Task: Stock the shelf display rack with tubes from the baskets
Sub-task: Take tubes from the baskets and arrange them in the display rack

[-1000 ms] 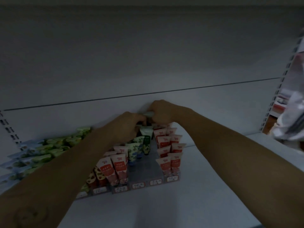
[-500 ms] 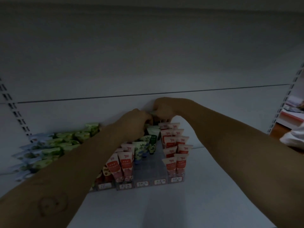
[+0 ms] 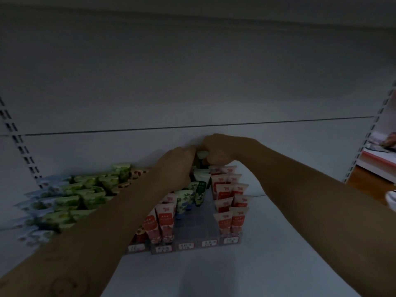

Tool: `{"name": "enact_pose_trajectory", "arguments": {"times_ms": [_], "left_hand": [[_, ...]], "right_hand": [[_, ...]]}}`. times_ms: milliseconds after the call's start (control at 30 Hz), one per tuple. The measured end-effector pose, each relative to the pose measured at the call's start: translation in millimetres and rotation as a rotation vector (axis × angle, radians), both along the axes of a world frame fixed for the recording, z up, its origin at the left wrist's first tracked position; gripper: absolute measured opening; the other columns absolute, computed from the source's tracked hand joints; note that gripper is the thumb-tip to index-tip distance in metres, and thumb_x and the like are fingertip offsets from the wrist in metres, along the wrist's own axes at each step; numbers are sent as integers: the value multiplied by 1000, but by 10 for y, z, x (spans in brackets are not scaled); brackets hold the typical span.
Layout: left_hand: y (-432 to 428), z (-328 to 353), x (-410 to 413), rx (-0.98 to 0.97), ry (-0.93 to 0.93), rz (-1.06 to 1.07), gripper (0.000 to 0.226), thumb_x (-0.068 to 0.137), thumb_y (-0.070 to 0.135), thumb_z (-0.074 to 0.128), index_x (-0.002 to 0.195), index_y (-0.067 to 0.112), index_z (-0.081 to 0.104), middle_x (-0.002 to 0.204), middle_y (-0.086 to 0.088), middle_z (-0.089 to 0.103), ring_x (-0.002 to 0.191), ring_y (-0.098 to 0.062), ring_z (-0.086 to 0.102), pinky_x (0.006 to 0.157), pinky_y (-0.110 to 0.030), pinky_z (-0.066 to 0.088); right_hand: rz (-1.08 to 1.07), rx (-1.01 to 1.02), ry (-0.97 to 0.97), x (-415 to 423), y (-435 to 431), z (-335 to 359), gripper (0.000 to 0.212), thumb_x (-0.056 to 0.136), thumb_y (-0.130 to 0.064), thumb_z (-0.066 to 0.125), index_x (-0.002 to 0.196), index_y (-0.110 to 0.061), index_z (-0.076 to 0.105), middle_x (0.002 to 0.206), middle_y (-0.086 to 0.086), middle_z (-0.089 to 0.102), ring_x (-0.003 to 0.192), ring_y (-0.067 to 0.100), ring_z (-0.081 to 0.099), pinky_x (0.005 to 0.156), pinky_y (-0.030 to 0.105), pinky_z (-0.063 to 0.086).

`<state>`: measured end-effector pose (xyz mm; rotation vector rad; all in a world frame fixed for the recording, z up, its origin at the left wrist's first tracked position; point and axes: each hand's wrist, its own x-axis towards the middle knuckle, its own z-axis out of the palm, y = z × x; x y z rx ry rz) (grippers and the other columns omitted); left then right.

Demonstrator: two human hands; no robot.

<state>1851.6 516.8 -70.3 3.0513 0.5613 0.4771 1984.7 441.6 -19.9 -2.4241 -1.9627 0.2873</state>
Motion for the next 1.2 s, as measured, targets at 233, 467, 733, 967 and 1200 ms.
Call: {"name": "enact_pose_trajectory", "arguments": {"times_ms": [233, 467, 733, 967, 1200], "left_hand": [[19, 128, -38, -172, 45, -102, 43, 90, 4, 56, 132, 13, 47, 101, -4, 59, 86, -14, 51, 63, -17, 35], [4, 278, 154, -344, -98, -89, 24, 97, 32, 54, 93, 11, 64, 82, 1, 62, 73, -13, 55, 58, -16, 36], [90, 253, 281, -252, -93, -57, 11, 93, 17, 62, 92, 13, 72, 76, 3, 65, 61, -6, 54, 51, -12, 37], [118, 329, 384, -158, -97, -66, 13, 91, 15, 63, 94, 9, 73, 82, 4, 62, 62, 2, 48, 49, -5, 30], [50, 270, 487, -216, -61, -28, 18, 90, 12, 62, 104, 6, 72, 102, -9, 70, 86, -18, 63, 72, -24, 47]], "right_hand": [[-9, 30, 52, 51, -117, -70, 16, 88, -12, 59, 103, -18, 56, 85, 1, 57, 84, 21, 56, 75, 32, 49], [48, 141, -10, 53, -191, -82, 13, 88, -17, 61, 95, -17, 51, 78, -4, 51, 74, 18, 50, 62, 27, 36], [-2, 213, -64, 107, -279, -237, 23, 90, -24, 61, 104, -8, 68, 93, 7, 66, 82, 21, 56, 74, 27, 46], [2, 316, -93, 164, -286, -325, 19, 85, -17, 60, 93, -7, 74, 92, 12, 70, 83, 24, 62, 76, 31, 52], [-70, 394, -42, 162, -368, -348, 25, 82, -10, 52, 90, -2, 74, 93, 13, 71, 86, 25, 63, 80, 34, 52]]}}
